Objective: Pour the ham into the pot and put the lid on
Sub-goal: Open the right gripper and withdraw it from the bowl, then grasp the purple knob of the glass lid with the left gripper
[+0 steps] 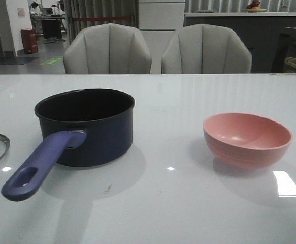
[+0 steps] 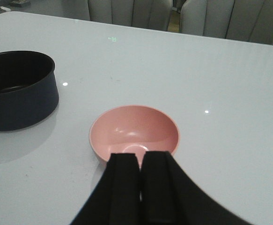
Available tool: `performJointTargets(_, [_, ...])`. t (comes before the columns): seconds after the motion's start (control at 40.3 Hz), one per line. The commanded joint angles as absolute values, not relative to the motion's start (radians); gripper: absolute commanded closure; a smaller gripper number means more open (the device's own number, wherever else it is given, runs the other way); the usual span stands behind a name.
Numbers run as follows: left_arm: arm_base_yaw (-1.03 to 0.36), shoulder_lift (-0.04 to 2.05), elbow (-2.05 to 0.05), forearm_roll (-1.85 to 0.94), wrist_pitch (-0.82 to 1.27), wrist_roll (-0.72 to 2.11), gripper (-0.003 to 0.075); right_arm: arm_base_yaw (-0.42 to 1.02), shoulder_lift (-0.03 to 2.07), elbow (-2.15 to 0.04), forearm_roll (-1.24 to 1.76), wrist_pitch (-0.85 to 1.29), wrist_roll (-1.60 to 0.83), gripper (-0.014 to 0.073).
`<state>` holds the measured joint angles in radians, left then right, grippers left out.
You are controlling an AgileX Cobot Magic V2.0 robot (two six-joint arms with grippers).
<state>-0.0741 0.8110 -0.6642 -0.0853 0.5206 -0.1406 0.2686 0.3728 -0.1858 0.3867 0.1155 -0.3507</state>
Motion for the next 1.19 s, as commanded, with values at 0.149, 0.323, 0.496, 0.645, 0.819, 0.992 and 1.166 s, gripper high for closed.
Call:
performJointTargets(0.149, [0.017, 1.064, -0.809, -0.086, 0.605, -0.153, 0.0155, 0.27, 0.376, -0.214, 0.392, 0.045, -0.353, 0.0449])
performJointTargets(0.323, [0.021, 1.263, -0.933, -0.037, 0.701, -0.151, 0.0155, 0.27, 0.376, -0.214, 0.392, 0.045, -0.353, 0.0449])
performJointTargets(0.496, [0.021, 1.429, -1.06, -0.032, 0.755, -0.151, 0.0155, 0.27, 0.376, -0.214, 0.392, 0.045, -0.353, 0.0449])
performJointTargets(0.645, [0.021, 1.537, -1.15, -0.031, 0.79, -0.151, 0.0155, 0.27, 0.376, -0.214, 0.392, 0.045, -0.353, 0.0449])
performJointTargets(0.819, [0.021, 1.615, -1.215, -0.031, 0.8, -0.151, 0.0155, 0.27, 0.376, -0.214, 0.392, 0.045, -0.353, 0.0449])
performJointTargets(0.992, [0.048, 1.669, -1.242, -0.038, 0.802, -0.203, 0.0144, 0.27, 0.376, -0.214, 0.392, 0.045, -0.353, 0.0449])
performJointTargets(1.166, [0.069, 1.707, -1.242, -0.058, 0.802, -0.205, 0.0074, 0.27, 0.376, -0.214, 0.392, 0.045, -0.353, 0.0449])
